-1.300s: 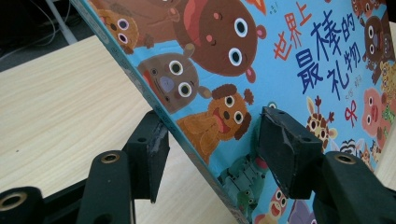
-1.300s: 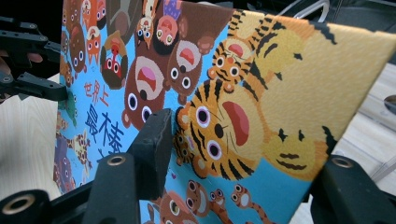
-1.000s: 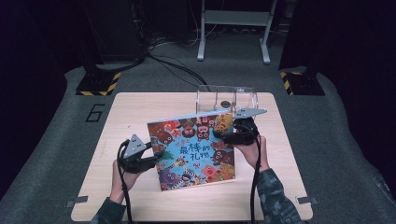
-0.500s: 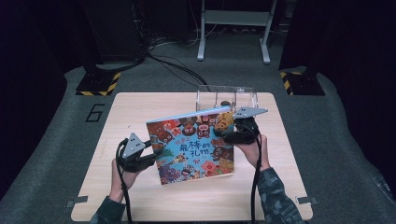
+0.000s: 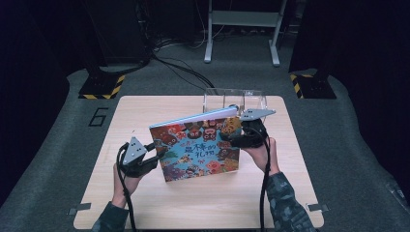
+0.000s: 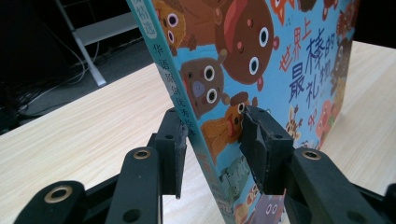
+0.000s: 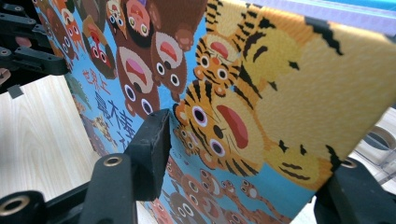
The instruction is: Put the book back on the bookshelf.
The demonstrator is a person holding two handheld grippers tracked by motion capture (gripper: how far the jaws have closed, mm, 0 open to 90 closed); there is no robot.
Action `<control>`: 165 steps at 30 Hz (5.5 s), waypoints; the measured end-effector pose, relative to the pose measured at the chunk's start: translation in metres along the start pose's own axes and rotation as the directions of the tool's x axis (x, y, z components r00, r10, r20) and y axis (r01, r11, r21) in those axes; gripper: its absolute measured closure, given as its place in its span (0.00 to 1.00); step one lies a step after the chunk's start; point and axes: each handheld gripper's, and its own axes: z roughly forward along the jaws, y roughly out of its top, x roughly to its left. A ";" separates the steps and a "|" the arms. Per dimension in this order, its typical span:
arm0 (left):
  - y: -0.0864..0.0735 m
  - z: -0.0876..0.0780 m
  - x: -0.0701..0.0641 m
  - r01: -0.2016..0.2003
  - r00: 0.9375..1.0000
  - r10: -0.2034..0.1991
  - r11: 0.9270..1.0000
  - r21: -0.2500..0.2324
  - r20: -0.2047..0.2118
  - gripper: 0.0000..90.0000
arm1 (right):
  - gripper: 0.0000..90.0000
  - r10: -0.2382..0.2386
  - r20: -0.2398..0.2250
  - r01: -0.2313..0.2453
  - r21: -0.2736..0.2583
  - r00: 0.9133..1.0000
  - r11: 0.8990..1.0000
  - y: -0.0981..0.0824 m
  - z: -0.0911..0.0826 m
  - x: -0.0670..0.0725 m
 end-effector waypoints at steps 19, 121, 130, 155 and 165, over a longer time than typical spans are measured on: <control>0.003 0.000 0.000 -0.009 1.000 0.010 0.998 -0.060 0.013 0.67 | 0.47 -0.005 0.011 0.006 -0.045 1.000 0.999 -0.007 -0.002 0.002; 0.101 0.040 0.004 -0.145 0.920 0.084 0.980 0.135 0.383 0.83 | 0.00 0.149 0.255 -0.160 0.025 0.955 0.987 -0.069 -0.011 -0.024; 0.103 0.038 0.002 -0.147 0.902 0.073 0.979 0.145 0.425 0.89 | 0.00 0.293 0.376 -0.331 0.040 0.879 0.943 -0.165 -0.015 -0.045; 0.135 0.045 -0.002 -0.119 0.934 0.031 0.966 0.228 0.357 0.90 | 0.04 0.345 0.444 -0.366 -0.039 0.827 0.930 -0.201 -0.024 -0.052; 0.147 0.035 0.009 -0.077 0.947 0.009 0.977 0.198 0.321 0.90 | 0.04 0.345 0.449 -0.365 -0.045 0.824 0.930 -0.202 -0.025 -0.053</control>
